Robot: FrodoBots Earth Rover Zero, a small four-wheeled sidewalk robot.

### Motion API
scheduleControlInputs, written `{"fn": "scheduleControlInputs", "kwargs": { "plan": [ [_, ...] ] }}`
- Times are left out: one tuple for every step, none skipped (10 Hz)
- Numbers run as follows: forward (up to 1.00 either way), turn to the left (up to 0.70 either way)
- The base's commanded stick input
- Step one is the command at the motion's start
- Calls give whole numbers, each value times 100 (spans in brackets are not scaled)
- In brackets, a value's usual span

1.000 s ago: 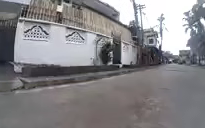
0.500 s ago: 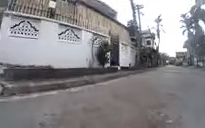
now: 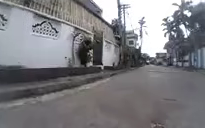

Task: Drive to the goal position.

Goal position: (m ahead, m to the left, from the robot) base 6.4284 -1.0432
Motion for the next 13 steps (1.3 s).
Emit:
{"fn": "scheduleControlInputs", "kwargs": {
  "plan": [
    [100, -39],
    [100, -39],
    [100, -39],
    [100, -38],
    [100, -37],
    [100, -36],
    [100, -2],
    [100, -2],
    [100, -2],
    [100, -2],
    [100, -2],
    [100, -2],
    [100, -2]
  ]
}}
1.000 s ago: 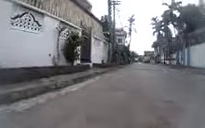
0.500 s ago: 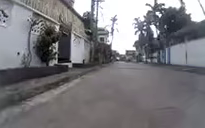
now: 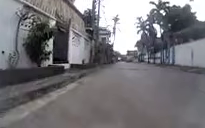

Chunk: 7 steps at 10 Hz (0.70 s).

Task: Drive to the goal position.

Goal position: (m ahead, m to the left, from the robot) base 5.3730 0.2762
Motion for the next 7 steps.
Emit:
{"fn": "scheduleControlInputs", "kwargs": {
  "plan": [
    [100, -2],
    [100, -8],
    [100, -16],
    [100, -30],
    [100, -39],
    [100, -39],
    [100, -24]
  ]
}}
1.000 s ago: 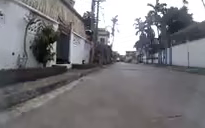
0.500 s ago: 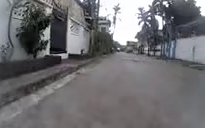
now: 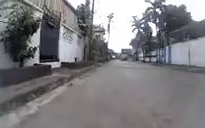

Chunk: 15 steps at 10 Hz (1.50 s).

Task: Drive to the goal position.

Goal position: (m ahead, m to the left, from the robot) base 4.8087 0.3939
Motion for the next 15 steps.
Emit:
{"fn": "scheduleControlInputs", "kwargs": {
  "plan": [
    [100, -10],
    [100, -6],
    [100, -4],
    [100, -4],
    [100, -4],
    [100, -4],
    [100, -4],
    [100, -4],
    [100, -4],
    [100, -4],
    [100, -3],
    [100, -3],
    [100, -3],
    [100, -3],
    [100, -3]
  ]
}}
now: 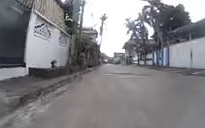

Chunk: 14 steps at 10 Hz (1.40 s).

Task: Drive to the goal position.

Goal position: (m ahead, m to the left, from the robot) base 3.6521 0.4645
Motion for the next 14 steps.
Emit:
{"fn": "scheduleControlInputs", "kwargs": {
  "plan": [
    [100, -3],
    [100, -3],
    [100, -3],
    [100, -3],
    [100, -3],
    [100, -3],
    [100, -3],
    [100, -3],
    [100, -3],
    [100, -3],
    [100, -3],
    [100, -3],
    [100, -3],
    [100, -2]
  ]
}}
